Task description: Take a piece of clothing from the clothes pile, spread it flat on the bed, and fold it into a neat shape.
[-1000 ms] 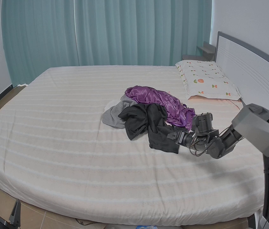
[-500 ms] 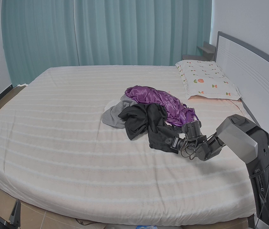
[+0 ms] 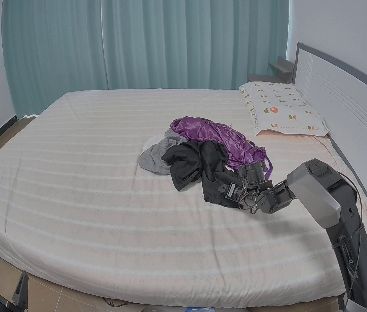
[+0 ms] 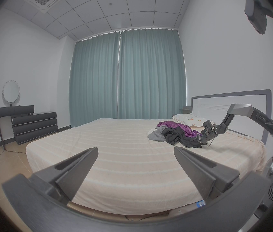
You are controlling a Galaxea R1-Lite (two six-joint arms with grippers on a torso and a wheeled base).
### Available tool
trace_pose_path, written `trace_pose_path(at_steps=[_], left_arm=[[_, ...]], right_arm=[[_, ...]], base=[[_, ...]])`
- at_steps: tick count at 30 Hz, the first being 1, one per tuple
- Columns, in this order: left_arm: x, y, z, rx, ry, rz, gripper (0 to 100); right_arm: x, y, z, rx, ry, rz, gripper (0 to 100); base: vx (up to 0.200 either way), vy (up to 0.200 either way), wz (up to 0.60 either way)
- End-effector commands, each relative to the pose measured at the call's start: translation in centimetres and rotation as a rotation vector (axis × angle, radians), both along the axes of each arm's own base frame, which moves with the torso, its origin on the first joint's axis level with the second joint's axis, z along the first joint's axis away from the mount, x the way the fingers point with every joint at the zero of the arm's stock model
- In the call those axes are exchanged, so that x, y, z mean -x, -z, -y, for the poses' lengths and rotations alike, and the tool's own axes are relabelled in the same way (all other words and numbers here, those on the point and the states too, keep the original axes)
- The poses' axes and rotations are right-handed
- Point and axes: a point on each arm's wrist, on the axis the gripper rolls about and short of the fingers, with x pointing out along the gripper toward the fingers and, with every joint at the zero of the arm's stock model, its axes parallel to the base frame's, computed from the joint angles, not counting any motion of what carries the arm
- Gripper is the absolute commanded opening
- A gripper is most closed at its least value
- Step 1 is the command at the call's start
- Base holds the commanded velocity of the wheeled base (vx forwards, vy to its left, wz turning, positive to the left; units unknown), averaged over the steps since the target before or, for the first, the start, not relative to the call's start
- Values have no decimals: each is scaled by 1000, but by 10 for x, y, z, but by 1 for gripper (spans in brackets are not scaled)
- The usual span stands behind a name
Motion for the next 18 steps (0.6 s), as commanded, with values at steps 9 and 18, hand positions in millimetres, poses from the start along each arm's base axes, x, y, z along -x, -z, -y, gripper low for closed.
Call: trace_pose_path(at_steps=[9,18], left_arm=[[0,5,0,0,-1,1,100],[0,5,0,0,-1,1,100]], right_arm=[[-12,13,-6,21,32,-18,0],[-1,-6,-1,-67,81,-43,0]], base=[[0,0,0],[0,0,0]])
